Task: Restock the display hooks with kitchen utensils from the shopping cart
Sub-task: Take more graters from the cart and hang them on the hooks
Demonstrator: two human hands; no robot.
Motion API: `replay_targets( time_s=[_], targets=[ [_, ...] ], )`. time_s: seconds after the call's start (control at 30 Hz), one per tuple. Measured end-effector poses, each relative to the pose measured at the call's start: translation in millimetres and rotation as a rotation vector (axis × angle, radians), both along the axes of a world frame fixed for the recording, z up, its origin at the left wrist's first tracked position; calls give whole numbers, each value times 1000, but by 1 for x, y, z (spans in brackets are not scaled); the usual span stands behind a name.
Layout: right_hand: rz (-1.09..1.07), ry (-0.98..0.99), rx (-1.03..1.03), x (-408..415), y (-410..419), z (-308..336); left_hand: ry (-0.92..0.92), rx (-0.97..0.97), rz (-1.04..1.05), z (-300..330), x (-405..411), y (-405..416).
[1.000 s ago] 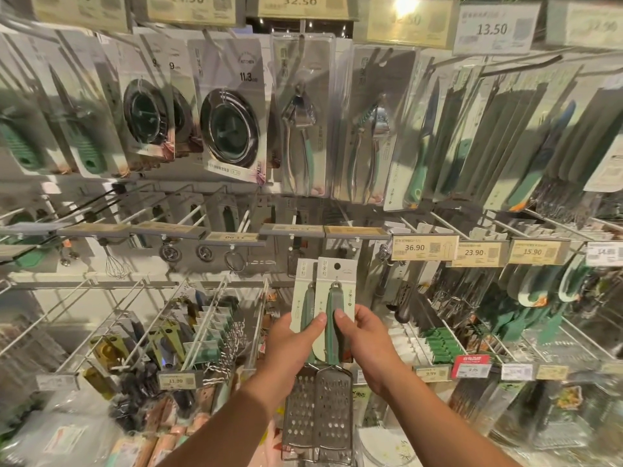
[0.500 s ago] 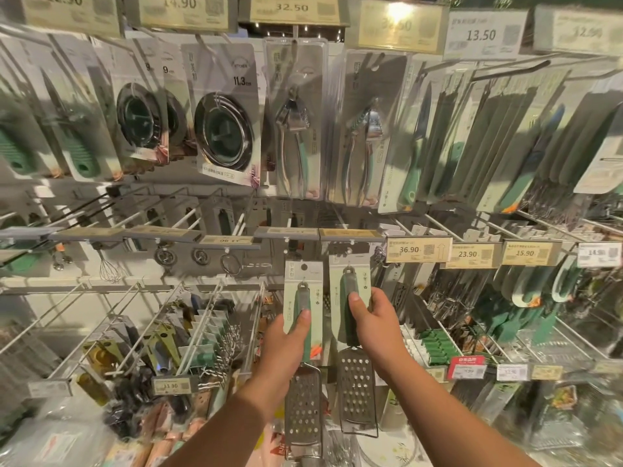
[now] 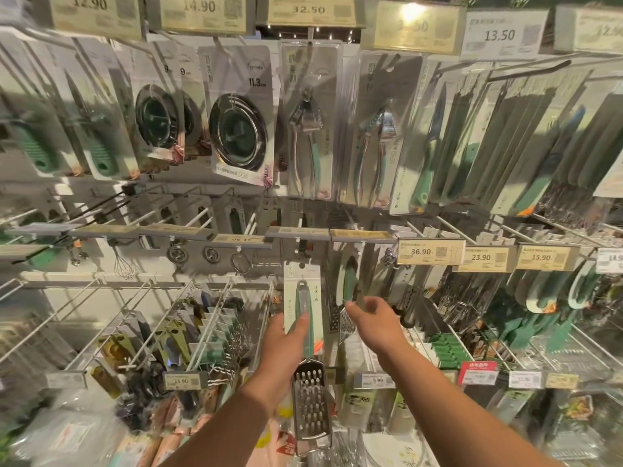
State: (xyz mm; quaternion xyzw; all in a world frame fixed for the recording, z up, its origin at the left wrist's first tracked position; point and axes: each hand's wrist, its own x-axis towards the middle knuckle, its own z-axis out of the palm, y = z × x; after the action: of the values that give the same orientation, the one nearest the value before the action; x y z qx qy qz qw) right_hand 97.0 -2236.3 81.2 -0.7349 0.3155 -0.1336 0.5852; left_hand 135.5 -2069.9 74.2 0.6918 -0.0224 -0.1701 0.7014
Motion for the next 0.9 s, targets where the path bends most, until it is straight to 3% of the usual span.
replay_targets(
  time_s=[0.2,0.43,0.9],
  targets=[
    [187,-23,133,-13,15,0,30,-7,-36,-2,-1,-7],
    [230,-141,213,-17,15,-2,35,-42,-85,1,-8,-13],
    [196,-274,87,-30,18,1,-26,-6,-122,9,-6,-20]
  ],
)
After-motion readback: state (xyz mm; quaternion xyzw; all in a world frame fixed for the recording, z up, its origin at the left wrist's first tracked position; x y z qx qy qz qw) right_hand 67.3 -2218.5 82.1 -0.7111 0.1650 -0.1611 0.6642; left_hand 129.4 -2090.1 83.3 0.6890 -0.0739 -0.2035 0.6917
